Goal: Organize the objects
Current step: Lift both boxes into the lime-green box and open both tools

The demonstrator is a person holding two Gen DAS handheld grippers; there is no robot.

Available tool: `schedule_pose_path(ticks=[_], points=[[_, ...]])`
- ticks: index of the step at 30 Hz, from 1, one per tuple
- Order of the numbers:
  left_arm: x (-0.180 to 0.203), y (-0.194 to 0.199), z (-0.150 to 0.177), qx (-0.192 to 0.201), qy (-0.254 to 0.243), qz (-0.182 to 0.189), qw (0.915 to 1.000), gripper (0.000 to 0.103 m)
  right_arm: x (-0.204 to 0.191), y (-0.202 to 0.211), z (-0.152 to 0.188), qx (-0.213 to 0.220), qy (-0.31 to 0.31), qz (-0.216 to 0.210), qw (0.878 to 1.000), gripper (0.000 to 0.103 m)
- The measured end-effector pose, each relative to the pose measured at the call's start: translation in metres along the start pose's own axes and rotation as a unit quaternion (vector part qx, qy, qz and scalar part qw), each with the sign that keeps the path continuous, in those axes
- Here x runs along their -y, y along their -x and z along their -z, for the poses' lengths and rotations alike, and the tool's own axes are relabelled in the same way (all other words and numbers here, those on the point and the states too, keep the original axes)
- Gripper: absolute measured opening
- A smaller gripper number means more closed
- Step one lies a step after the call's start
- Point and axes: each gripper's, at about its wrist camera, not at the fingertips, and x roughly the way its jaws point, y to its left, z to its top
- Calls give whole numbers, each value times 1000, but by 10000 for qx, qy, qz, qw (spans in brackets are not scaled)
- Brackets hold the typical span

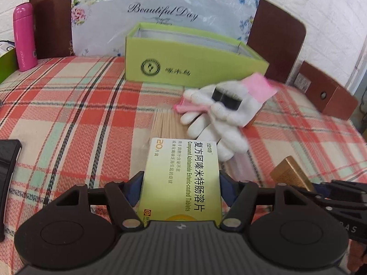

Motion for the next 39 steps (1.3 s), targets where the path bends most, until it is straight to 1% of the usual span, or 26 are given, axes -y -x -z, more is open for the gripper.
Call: schedule_pose_path(ticks=[3,7,10,12,15,18,20,22,25,28,32,33,34,35,36,37,38,39], points=[[5,13,-16,259,-6,206,9995,69,1,11,-14,255,-72,-137,9996,24],[14,26,-47,679,-20,416,9968,69,2,21,-43,703,44,-127,9974,24],[18,30,-77,993,149,529,9935,69,4,22,-67,984,131,-142,9950,24],[20,30,-99,1191,314,588,9906,69,3,22,-85,1192,296,-108,9924,24],[24,26,-132,1463,495,516,9867,69,3,18,-112,1472,433,-45,9881,24],[24,12,-166,1652,683,395,9831,69,5,9,-139,1703,545,92,9838,24],[21,-2,-185,1708,800,332,9815,70,7,-2,-158,1811,582,187,9816,24],[17,-19,-201,1726,894,180,9808,69,12,-17,-176,1899,632,289,9793,24],[8,-46,-219,1636,903,14,9824,69,18,-46,-198,1919,727,413,9778,24],[-6,-70,-230,1527,936,-110,9838,69,21,-80,-213,1783,778,453,9798,24],[-21,-96,-240,1380,976,-261,9853,69,19,-126,-224,1611,906,385,9820,24],[-24,-101,-241,1402,952,-262,9852,69,16,-138,-227,1574,966,372,9821,24],[-25,-105,-240,1437,892,-296,9851,72,14,-147,-228,1564,1035,358,9816,24],[-26,-109,-240,1421,793,-378,9859,79,12,-157,-230,1576,1129,317,9805,27],[-27,-112,-237,1379,745,-454,9866,80,11,-166,-229,1562,1240,261,9796,37],[-29,-113,-234,1350,743,-464,9870,80,10,-173,-228,1458,1309,288,9802,66],[-32,-112,-230,1324,764,-421,9874,80,9,-178,-225,1381,1319,404,9808,78],[-35,-109,-225,1322,810,-364,9872,80,9,-179,-219,1411,1319,496,9799,79]])
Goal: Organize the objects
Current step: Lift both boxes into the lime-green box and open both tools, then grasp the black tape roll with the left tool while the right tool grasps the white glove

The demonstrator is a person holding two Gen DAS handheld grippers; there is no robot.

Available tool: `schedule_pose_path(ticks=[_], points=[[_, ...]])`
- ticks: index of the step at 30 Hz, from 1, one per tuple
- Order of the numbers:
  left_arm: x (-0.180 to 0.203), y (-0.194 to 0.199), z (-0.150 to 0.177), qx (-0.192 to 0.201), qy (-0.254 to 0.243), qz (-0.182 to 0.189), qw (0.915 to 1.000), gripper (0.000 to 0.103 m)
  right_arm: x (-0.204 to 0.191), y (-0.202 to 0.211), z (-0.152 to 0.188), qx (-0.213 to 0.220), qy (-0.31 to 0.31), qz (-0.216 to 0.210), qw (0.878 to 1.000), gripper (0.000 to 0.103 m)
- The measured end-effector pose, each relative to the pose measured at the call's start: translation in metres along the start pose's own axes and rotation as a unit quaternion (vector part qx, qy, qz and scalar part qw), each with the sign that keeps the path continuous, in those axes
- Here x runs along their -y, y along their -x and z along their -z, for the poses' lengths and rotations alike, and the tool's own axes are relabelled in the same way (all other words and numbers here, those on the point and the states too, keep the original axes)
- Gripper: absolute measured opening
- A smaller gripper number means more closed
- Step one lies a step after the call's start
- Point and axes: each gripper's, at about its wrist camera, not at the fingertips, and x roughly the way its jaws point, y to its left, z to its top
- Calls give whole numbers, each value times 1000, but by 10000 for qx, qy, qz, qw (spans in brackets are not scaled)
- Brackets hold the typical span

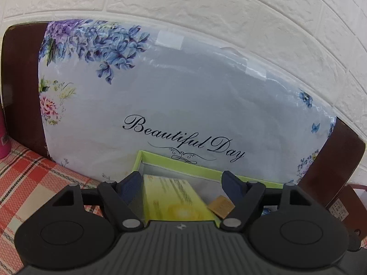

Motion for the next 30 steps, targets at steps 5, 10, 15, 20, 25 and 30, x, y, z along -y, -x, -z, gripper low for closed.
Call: schedule_pose_path(ticks=[5,10,15,20,25,30], points=[[-3,21,3,-58,181,69,9998,80,-3,18,14,74,-23,72,9999,95],[19,56,11,-174,-182,-108,9996,80,-3,52,12,115,-174,226,9995,103],[36,96,35,-208,-466,-109,9986,80,1,105,13,200,-426,334,9983,103],[43,126,61,-319,-504,-24,9982,80,-2,157,32,201,-495,429,9976,103],[35,144,94,-499,-354,21,9981,80,-7,193,58,125,-605,593,9963,103],[26,149,132,-734,-329,-8,9968,80,-10,215,92,-129,-789,679,9945,103]])
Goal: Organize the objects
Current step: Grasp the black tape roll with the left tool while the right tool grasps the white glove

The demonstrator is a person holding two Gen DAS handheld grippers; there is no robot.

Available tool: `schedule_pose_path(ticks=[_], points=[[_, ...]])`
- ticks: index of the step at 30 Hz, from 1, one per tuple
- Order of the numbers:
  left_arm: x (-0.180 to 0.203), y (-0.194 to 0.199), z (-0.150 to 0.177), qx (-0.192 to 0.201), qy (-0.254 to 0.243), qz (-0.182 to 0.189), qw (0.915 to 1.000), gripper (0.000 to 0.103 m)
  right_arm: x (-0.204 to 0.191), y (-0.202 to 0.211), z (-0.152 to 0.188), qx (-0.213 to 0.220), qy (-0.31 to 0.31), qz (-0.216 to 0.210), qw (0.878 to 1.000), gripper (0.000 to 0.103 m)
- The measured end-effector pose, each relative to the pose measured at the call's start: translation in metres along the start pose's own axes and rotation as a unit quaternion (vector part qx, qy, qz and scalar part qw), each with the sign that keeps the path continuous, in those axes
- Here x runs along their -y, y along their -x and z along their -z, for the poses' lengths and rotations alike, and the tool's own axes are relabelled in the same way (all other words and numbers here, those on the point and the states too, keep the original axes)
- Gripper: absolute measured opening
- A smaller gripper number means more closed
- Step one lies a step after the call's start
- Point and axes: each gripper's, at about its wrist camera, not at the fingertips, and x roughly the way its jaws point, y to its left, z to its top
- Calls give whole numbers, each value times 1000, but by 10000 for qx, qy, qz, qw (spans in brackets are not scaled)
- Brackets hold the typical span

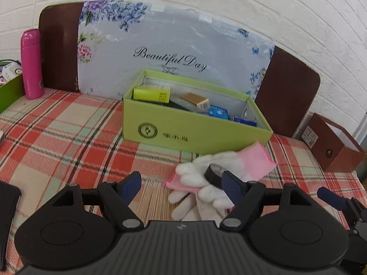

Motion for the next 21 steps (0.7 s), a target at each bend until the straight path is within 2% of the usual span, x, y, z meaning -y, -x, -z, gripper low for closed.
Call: schedule_pose_path(ticks=[5,10,15,19,21], points=[[1,-9,24,-138,-28,202,9997,80,6,6,33,-389,-178,87,9990,103],[21,-24,14,-70,-212,476,9986,80,16,11,53,-570,-467,143,9972,103],[44,-48,-2,103,-479,656,9966,80,25,13,56,-585,-647,177,9960,103],[54,-73,-7,-39,-675,698,9953,73,29,13,58,-585,-725,161,9955,103],[54,-85,-4,-238,-749,724,9943,57,31,13,59,-603,-766,138,9951,103]])
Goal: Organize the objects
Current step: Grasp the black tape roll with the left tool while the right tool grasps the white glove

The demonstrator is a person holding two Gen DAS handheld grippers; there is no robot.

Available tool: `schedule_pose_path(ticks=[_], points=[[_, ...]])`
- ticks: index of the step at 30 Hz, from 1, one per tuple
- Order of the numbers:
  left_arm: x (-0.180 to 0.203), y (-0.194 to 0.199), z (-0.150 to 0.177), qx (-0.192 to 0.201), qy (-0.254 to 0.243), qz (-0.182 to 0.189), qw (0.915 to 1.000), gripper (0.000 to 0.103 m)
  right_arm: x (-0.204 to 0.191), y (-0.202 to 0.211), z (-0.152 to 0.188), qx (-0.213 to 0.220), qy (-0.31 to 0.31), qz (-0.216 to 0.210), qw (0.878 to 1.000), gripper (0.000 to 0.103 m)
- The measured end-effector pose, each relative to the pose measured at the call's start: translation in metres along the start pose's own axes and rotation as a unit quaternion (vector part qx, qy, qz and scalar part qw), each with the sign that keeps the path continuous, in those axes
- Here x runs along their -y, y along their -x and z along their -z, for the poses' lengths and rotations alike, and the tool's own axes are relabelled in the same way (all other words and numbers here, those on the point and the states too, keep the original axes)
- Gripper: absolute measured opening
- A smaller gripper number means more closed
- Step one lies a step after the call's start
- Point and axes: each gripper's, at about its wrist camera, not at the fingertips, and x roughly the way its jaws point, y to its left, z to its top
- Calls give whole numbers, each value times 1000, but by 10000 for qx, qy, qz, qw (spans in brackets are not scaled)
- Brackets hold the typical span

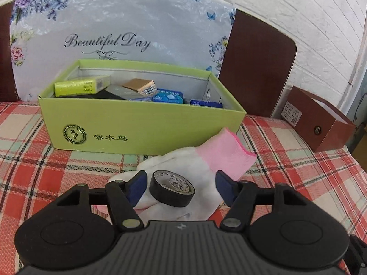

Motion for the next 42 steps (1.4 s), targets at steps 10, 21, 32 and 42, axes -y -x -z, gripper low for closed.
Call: schedule_pose_path(ticks=[10,21,32,42], points=[[-25,48,21,155,298,224,9992,44,-10,-13,-4,28,237,-149,9996,103],[-66,105,80,-9,686,-264,9973,44,-59,-49,-23,165,1040,-669,9922,102],[-84,106,95,-143,951,-342,9948,43,-93,-83,-27,-302,1336,-1485,9794,21],[-80,106,98,-156,891,-330,9953,46,-65,-11,-37,197,1157,-1602,9801,11]])
